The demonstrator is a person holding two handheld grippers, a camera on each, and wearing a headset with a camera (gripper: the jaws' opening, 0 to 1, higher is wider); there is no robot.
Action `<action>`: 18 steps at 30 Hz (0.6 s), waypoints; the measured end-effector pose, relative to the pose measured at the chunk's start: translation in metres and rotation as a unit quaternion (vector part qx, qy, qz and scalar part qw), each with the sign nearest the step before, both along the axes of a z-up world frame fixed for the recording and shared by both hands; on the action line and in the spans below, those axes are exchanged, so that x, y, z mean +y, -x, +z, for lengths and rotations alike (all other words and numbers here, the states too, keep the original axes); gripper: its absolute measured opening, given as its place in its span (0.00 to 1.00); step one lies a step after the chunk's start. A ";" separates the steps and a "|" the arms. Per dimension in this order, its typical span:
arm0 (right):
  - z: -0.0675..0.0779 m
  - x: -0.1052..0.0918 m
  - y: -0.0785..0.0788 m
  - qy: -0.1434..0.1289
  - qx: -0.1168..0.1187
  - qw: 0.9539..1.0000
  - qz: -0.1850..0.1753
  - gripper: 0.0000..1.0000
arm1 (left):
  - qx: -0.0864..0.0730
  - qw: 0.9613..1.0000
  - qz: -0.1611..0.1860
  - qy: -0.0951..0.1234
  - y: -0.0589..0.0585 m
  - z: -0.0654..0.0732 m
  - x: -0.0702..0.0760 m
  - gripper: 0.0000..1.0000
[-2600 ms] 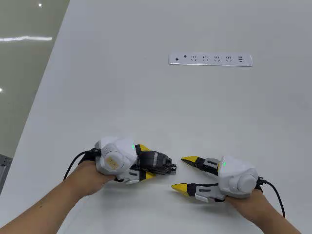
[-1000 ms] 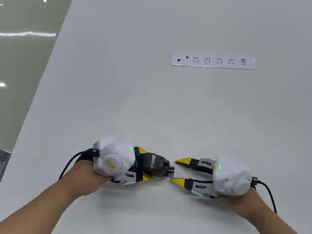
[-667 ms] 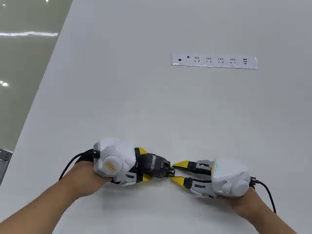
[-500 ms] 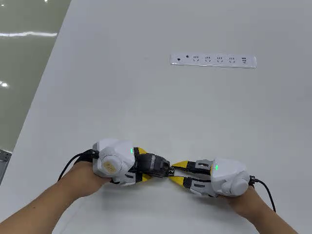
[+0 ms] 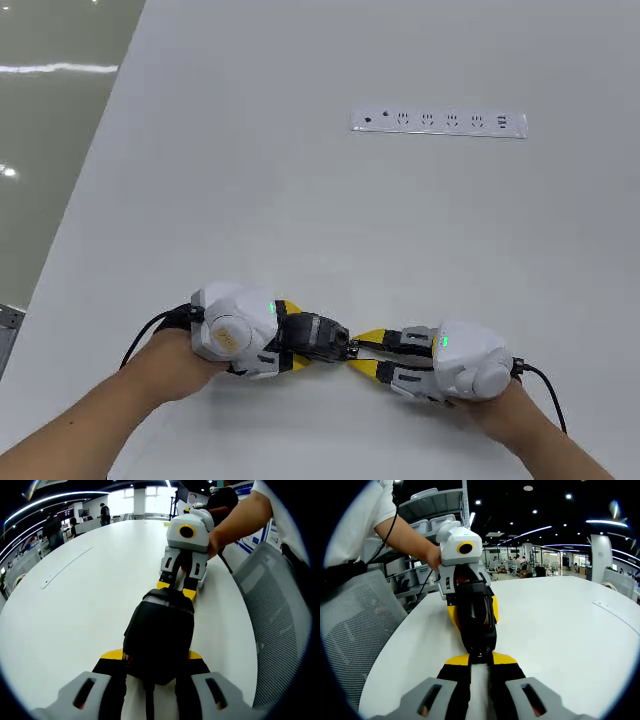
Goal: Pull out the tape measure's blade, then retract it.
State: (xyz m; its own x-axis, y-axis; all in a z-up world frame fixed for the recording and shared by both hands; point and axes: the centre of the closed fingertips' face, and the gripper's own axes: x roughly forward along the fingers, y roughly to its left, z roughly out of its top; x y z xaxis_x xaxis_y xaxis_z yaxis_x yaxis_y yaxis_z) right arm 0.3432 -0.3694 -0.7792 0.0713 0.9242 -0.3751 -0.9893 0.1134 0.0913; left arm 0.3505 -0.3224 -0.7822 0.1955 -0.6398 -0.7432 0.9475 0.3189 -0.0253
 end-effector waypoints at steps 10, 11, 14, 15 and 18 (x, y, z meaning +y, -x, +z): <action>0.001 0.000 0.001 -0.002 0.005 1.000 0.001 0.12 | 0.002 1.000 0.001 -0.001 0.000 0.000 0.000 0.34; 0.001 0.000 0.001 -0.002 0.005 1.000 0.001 0.12 | 0.002 1.000 0.001 -0.001 0.000 0.000 0.000 0.34; 0.002 0.000 0.001 -0.003 0.009 1.000 0.000 0.12 | 0.001 1.000 0.001 -0.003 0.000 0.000 0.001 0.34; 0.001 -0.001 0.001 -0.003 0.010 1.000 -0.001 0.12 | 0.002 1.000 0.001 -0.003 0.000 0.000 0.001 0.34; 0.000 -0.001 0.000 -0.003 0.011 1.000 -0.003 0.12 | 0.000 1.000 0.002 -0.009 0.000 -0.001 0.001 0.33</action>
State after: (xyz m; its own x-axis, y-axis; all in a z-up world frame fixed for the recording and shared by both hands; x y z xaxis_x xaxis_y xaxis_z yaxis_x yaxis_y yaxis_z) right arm 0.3428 -0.3708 -0.7790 0.0679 0.9262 -0.3710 -0.9865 0.1178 0.1136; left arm 0.3507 -0.3217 -0.7830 0.1971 -0.6251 -0.7552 0.9464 0.3224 -0.0198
